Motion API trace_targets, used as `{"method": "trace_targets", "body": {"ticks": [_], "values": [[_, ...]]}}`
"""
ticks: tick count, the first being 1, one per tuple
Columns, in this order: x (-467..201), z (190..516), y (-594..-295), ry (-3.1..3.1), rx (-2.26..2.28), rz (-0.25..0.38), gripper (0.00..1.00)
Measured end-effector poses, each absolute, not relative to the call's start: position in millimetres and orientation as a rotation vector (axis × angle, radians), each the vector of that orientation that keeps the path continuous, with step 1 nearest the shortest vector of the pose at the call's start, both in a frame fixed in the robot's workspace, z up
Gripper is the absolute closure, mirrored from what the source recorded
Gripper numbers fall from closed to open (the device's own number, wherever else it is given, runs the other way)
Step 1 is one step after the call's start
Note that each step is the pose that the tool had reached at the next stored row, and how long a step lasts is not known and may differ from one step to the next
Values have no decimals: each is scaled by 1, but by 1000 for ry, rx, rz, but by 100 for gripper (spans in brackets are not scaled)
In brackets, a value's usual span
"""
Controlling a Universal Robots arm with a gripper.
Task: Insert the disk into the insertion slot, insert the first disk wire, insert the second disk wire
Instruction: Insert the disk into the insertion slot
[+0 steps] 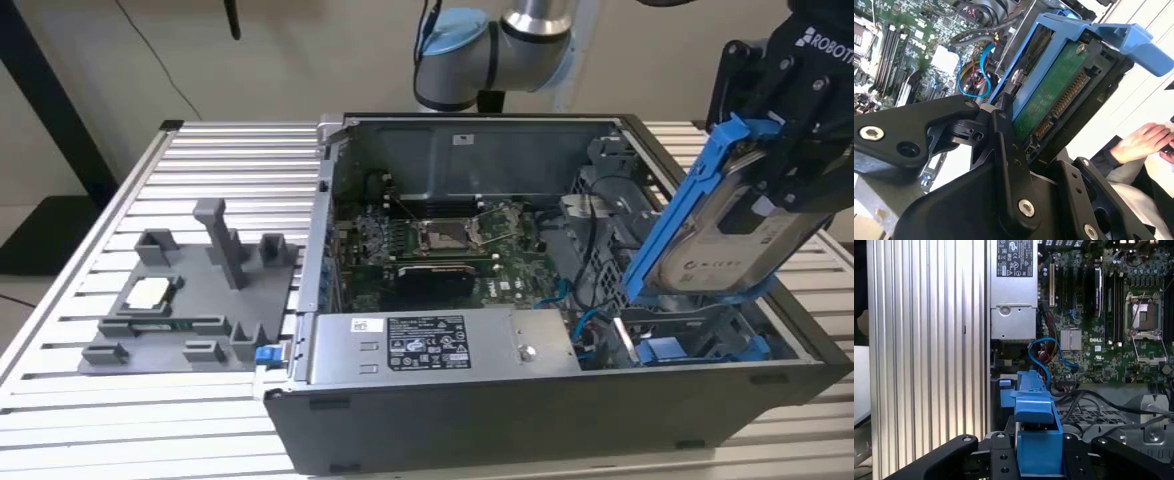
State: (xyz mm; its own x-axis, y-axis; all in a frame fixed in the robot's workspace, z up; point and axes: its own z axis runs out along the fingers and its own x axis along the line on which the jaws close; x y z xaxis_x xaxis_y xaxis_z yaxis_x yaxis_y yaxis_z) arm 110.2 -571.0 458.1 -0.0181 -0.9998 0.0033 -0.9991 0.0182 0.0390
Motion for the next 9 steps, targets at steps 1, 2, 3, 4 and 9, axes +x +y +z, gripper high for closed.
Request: {"method": "trace_targets", "body": {"ticks": [1,2,3,4,9], "values": [[110,458,-571,-2220,2180,-40,67],[110,457,-571,-2220,2180,-40,67],[110,456,-571,-2220,2180,-40,67],[110,456,-571,-2220,2180,-40,67],[110,455,-571,-2220,2180,-40,67]]}}
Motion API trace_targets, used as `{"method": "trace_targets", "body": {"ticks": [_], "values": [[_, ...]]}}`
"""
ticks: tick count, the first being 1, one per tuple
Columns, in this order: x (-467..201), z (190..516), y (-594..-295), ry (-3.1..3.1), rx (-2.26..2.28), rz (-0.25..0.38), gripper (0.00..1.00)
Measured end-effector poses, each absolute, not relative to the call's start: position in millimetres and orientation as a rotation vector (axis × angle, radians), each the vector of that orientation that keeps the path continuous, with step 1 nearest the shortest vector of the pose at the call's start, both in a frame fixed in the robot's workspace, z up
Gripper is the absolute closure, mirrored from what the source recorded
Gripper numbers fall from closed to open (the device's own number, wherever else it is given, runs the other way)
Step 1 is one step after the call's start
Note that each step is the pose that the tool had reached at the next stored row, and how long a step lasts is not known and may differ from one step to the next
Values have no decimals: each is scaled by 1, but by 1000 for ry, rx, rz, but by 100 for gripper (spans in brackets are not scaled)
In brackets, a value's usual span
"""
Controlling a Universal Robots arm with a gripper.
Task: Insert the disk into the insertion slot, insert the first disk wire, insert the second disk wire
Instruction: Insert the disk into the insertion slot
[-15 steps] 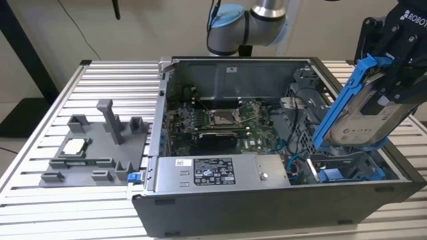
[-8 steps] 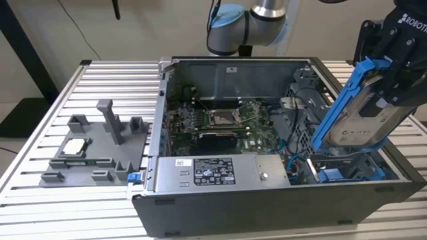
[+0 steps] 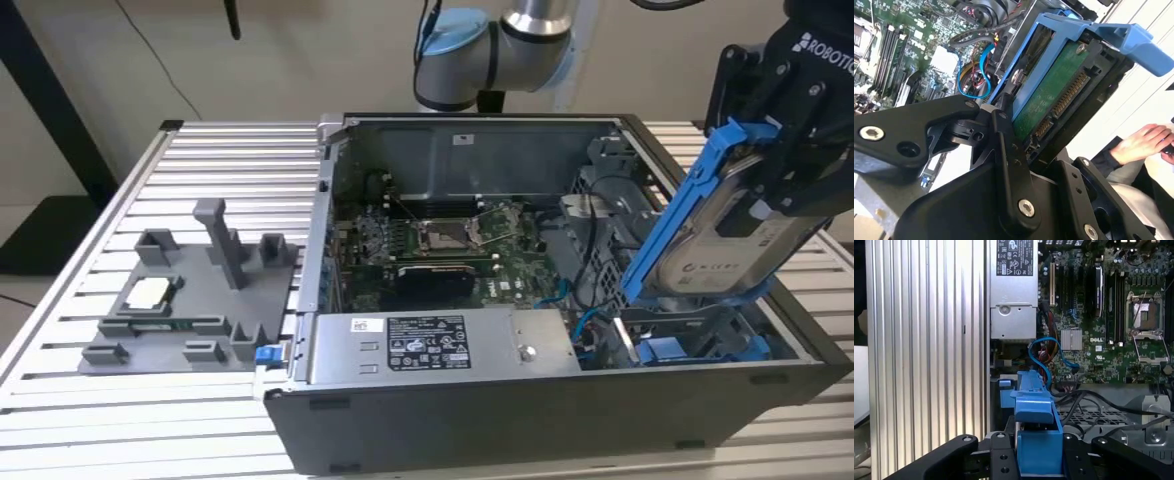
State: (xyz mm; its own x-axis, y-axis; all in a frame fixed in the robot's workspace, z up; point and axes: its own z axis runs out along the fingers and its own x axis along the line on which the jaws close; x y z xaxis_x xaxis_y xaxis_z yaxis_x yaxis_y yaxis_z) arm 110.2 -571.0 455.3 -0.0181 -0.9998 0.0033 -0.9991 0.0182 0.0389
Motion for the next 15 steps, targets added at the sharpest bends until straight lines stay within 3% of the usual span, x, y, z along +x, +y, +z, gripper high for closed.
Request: {"method": "trace_targets", "body": {"ticks": [15], "values": [[110,448,-571,-2220,2180,-39,67]]}}
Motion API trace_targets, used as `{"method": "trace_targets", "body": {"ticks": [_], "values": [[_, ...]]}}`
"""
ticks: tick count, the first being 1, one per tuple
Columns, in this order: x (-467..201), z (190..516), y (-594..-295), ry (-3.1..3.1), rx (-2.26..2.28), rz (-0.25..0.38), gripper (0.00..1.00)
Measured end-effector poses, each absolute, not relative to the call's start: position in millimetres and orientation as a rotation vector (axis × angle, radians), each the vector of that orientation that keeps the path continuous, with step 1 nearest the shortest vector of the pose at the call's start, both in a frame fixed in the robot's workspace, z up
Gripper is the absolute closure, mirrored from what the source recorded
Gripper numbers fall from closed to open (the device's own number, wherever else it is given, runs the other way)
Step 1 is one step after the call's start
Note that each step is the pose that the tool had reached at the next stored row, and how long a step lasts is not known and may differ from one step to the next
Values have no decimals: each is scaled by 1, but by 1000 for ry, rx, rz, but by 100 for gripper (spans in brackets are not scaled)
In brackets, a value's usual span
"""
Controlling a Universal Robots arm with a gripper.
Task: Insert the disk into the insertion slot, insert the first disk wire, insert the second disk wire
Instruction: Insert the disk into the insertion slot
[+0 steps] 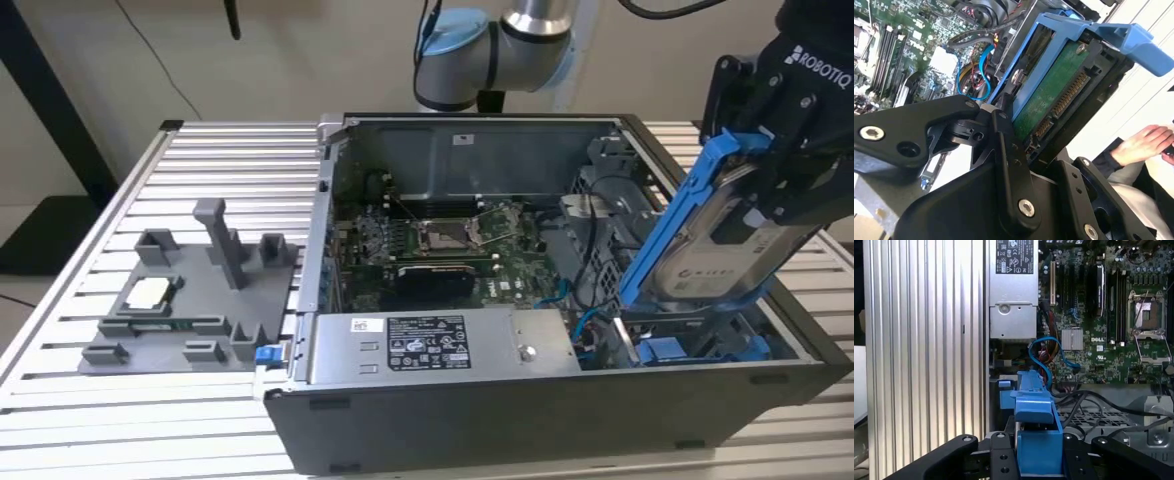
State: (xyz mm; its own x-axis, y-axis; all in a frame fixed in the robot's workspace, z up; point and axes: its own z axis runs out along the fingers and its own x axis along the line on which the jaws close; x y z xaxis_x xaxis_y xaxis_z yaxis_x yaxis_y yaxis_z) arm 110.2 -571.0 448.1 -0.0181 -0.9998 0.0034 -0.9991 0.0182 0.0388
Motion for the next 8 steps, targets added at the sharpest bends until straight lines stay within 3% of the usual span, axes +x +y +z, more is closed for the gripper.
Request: {"method": "trace_targets", "body": {"ticks": [8], "values": [[110,444,-571,-2220,2180,-39,67]]}}
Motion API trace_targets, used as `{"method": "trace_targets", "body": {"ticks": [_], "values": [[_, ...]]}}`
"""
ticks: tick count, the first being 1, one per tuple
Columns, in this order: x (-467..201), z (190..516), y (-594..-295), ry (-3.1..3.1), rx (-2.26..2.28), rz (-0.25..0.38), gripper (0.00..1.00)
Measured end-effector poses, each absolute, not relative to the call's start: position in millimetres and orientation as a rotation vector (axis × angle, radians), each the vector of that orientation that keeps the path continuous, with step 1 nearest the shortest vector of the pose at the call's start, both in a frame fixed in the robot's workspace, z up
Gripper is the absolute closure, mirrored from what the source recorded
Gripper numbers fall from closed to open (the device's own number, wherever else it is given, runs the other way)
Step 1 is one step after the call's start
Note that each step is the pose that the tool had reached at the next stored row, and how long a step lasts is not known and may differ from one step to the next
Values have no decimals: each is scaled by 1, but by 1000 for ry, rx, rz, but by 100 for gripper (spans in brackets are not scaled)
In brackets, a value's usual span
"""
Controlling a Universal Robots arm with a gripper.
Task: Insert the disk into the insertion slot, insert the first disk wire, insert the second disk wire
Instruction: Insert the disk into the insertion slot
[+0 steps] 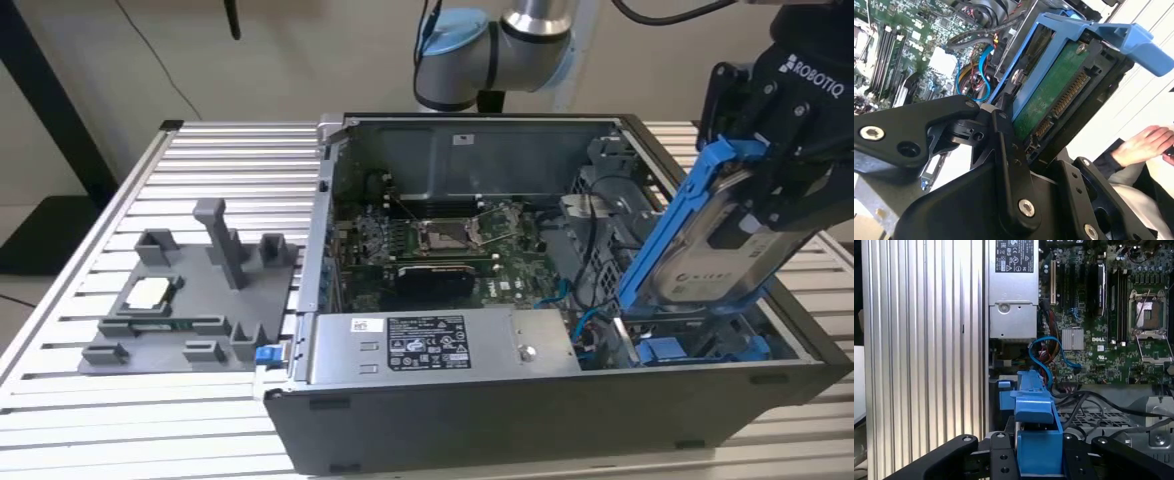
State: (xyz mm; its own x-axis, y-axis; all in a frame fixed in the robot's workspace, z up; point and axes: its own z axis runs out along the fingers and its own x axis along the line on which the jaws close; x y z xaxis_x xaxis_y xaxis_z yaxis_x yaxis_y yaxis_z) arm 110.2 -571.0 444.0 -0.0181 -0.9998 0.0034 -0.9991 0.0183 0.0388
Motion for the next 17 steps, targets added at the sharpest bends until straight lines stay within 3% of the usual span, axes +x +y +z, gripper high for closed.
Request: {"method": "trace_targets", "body": {"ticks": [17], "values": [[110,434,-571,-2221,2181,-38,67]]}}
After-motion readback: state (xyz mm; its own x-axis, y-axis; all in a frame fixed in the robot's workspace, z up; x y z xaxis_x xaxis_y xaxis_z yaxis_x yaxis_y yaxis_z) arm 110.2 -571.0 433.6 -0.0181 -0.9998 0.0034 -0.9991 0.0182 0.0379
